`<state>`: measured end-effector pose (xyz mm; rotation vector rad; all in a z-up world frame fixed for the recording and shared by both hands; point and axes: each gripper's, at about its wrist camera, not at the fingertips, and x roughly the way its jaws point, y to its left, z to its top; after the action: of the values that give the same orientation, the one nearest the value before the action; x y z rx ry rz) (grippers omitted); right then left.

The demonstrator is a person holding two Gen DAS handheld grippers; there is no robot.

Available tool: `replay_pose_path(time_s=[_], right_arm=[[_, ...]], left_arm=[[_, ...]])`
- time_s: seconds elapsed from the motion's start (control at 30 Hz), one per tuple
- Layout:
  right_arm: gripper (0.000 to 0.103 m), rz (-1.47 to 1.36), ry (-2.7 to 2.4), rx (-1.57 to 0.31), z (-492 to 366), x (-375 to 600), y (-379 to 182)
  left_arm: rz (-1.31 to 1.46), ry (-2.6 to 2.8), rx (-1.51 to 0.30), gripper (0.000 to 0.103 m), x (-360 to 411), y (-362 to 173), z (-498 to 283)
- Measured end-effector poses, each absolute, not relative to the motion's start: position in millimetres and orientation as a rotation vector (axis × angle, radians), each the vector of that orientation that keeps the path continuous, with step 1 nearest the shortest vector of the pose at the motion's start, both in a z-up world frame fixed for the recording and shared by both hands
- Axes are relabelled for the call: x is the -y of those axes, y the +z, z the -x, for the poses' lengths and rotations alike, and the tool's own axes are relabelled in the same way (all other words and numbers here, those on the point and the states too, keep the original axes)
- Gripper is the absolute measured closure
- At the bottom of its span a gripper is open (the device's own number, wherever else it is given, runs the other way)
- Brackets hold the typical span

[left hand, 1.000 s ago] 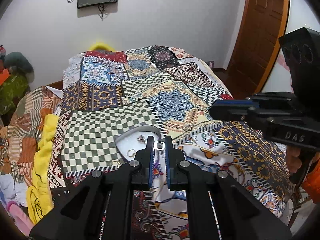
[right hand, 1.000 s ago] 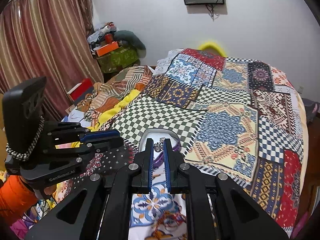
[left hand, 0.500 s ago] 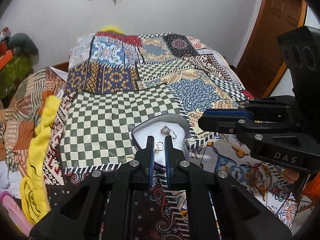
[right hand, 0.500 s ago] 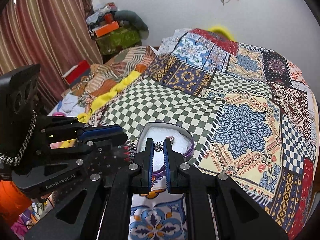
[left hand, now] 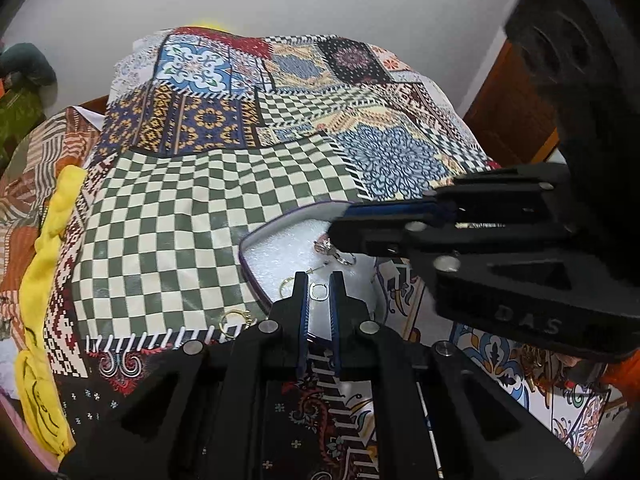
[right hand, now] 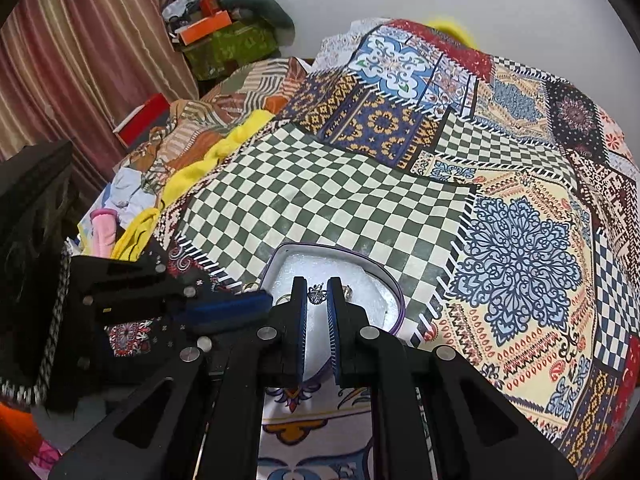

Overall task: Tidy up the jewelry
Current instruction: 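Carry both held pieces over the purple heart tin, then open the left tool into the tin while the right tool releases its charm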

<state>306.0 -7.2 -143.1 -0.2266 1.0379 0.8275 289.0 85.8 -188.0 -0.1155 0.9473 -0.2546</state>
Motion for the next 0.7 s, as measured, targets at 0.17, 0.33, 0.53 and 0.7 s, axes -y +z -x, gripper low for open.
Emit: replay_pose_path(time_s=[0.17, 0.33, 0.53, 0.7], right_arm=[[0.094, 0.229, 0.828, -1.087, -310.2, 4.5, -151.1], [0.094, 0.232, 0.834, -1.103, -310.1, 2.6, -153.2], [0.084, 0.185, 0.854, -1.138, -311.1, 6.8, -147.1], [0.078, 0.185, 0.823, -1.085, -305.9, 17.2, -132.6]], left_arm=[[0.069, -0.257, -0.947, 0.095, -76.8, -190.2, -285.2], [0.038, -0.248, -0.943, 0.095, -72.2, -190.8, -282.9], [0.060, -0.247, -0.947, 0.094, -75.0, -185.8, -279.3], [0.087, -0.225, -0.921, 0.088, -84.3, -172.0, -270.6]])
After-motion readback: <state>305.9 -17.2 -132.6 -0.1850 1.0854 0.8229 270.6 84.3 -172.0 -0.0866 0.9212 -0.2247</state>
